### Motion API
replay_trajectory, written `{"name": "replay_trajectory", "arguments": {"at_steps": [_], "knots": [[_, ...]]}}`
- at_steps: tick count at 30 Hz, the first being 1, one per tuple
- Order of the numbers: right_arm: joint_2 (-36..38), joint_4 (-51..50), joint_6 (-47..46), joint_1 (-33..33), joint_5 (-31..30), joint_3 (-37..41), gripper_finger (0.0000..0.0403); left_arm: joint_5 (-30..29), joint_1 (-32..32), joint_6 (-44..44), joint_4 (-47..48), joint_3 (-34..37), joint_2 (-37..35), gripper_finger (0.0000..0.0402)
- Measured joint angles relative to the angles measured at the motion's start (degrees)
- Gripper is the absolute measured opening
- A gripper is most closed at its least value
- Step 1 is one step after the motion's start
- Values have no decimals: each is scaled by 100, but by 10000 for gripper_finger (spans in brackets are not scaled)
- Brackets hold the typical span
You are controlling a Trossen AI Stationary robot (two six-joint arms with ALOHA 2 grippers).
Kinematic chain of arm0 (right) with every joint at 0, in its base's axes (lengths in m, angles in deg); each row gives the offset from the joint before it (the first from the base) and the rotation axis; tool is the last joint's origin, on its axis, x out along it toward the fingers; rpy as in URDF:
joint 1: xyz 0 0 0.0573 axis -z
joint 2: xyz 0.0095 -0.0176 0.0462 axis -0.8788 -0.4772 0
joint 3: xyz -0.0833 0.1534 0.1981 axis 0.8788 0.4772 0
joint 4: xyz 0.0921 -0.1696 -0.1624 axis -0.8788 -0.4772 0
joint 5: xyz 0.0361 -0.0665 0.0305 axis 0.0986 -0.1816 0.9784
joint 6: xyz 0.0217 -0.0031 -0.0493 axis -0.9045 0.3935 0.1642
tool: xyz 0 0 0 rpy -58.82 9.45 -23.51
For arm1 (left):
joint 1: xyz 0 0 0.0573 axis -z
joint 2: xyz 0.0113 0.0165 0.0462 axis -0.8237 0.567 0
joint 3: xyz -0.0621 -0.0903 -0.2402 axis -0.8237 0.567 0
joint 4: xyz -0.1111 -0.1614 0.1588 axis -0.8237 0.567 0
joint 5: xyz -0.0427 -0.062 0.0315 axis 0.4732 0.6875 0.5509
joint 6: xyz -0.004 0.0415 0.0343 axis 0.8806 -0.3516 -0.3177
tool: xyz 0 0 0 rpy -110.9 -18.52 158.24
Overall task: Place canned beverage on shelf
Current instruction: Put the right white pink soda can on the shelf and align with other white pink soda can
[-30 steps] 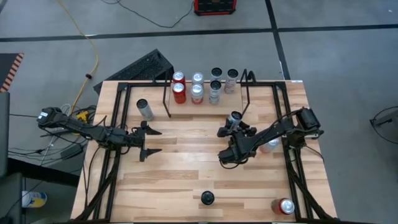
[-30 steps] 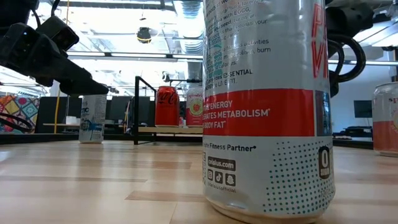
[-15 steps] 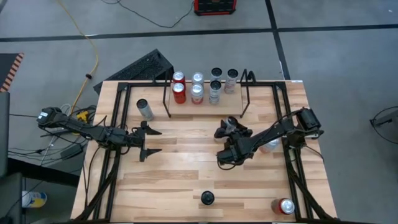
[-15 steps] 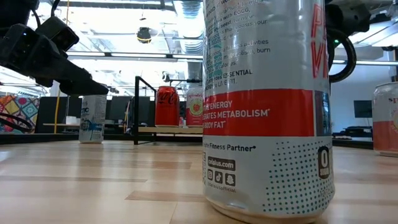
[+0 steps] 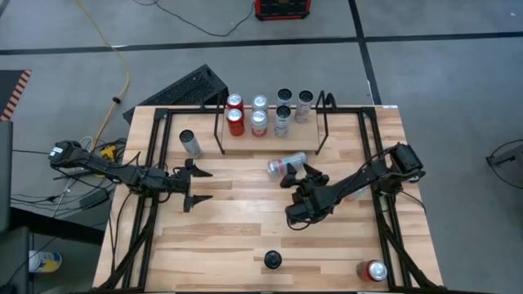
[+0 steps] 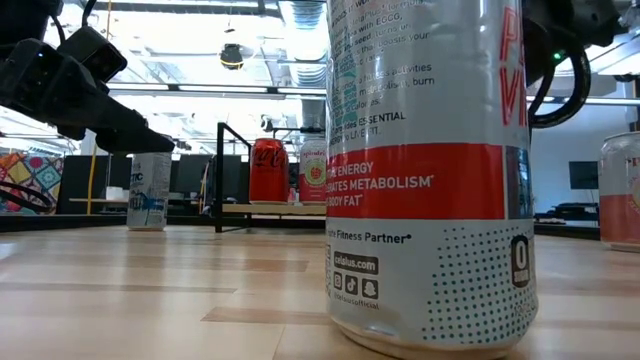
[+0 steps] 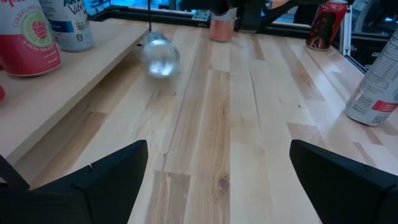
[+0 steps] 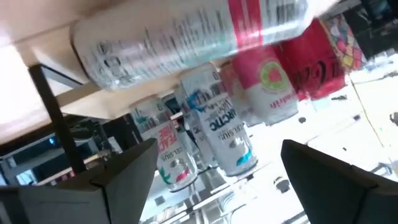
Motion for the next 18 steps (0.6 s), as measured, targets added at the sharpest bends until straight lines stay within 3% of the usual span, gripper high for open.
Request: {"name": "replay_trajectory", "arguments": {"at_steps": [2, 6, 10, 13, 15, 18], "knots": [[10, 33, -407, -58, -113, -13, 366, 1, 0, 1, 0, 0, 0, 379], [11, -106, -2465, -263, -109, -314, 365, 4, 0, 61, 17, 0, 0, 379], [12, -757, -5199, -315, 1211, -1079, 365, 4, 0, 62, 49, 0, 0, 379], [54, -1186, -6759, 61, 2938, -1592, 365, 3, 0, 60, 46, 0, 2, 379], [179, -1079, -7045, 368, 3757, -1633, 365, 3, 0, 58, 9, 0, 1, 379], [269, -796, -6781, 772, 3909, -1591, 365, 6, 0, 50, -36, 0, -2, 379]]}}
